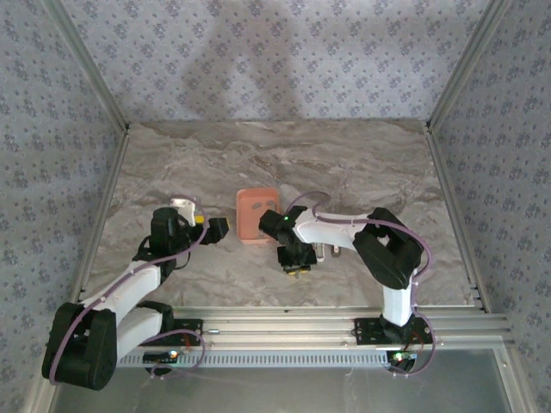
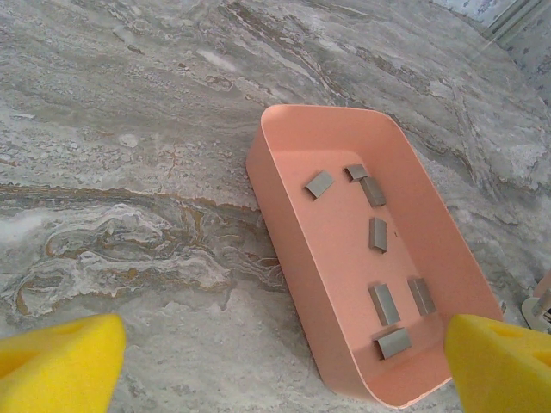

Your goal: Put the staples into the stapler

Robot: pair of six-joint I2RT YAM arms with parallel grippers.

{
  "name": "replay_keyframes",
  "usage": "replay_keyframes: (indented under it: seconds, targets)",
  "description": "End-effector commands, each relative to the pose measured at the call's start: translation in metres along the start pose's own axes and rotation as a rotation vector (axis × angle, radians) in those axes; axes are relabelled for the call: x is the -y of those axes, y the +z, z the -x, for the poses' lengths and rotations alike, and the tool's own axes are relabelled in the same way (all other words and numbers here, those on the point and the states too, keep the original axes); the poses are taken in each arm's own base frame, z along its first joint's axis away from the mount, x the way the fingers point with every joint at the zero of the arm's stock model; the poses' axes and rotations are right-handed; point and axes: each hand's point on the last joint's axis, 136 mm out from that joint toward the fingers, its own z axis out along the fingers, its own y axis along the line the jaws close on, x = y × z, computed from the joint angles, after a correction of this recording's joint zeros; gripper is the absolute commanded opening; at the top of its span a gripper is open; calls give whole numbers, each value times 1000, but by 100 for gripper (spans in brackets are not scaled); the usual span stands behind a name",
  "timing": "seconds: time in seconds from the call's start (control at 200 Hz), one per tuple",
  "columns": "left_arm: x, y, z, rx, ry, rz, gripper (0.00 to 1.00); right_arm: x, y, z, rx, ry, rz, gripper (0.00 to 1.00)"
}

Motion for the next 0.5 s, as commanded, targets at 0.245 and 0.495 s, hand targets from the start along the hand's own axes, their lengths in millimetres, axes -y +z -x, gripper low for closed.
replay_keyframes:
  seconds: [0.245, 0.495]
  targets:
    - [11, -1, 12, 13, 38, -36, 95, 9, 12, 4, -8, -17, -44, 18]
    - [21, -3, 18, 25, 42, -74, 95, 14, -7, 12, 109, -9, -11, 18]
